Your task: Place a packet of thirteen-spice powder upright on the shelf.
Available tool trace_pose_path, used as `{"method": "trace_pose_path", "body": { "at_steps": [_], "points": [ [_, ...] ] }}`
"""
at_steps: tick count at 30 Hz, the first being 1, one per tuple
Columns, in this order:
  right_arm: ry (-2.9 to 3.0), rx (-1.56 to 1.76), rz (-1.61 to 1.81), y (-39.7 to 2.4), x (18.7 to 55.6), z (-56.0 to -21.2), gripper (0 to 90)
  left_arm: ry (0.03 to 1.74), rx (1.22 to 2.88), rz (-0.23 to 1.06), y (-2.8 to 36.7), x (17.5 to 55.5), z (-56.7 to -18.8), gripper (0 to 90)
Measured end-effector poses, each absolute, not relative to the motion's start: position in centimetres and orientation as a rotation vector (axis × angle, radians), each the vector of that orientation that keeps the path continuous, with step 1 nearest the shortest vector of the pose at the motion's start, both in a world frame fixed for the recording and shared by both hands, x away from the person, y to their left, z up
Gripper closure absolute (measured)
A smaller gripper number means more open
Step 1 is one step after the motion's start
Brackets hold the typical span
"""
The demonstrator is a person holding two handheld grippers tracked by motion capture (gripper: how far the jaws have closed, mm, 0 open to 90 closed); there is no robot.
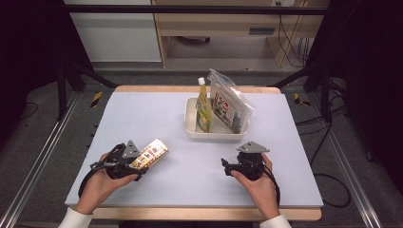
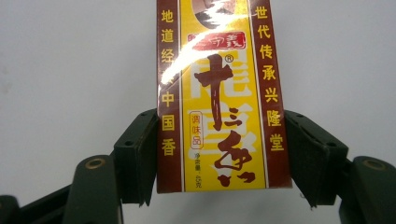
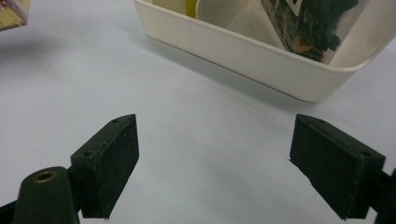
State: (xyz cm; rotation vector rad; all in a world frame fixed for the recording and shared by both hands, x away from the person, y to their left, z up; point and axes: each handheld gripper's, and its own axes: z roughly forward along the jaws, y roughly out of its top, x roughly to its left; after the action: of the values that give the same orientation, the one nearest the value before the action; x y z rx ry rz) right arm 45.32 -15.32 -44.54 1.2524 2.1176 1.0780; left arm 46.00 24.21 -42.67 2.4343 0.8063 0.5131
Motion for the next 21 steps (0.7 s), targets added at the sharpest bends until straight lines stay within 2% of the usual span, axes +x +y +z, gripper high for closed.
{"method": "trace_pose_path", "body": {
  "at_steps": [9,15,21],
  "points": [
    [2.131,1.257,1.074,-14.6,45.2,-44.3,16.9,0.743,2.417,0.519,23.1,46.7,-42.6,32.5],
    [2.144,1.203,1.153,-13.6,45.7,-42.6,16.8,0.592,2.394,0.627,21.3,47.3,-42.5,32.5],
    [2.163,1.153,1.177,-12.1,46.5,-41.7,17.1,0.529,2.375,0.658,19.8,47.8,-42.5,32.5]
  ]
}}
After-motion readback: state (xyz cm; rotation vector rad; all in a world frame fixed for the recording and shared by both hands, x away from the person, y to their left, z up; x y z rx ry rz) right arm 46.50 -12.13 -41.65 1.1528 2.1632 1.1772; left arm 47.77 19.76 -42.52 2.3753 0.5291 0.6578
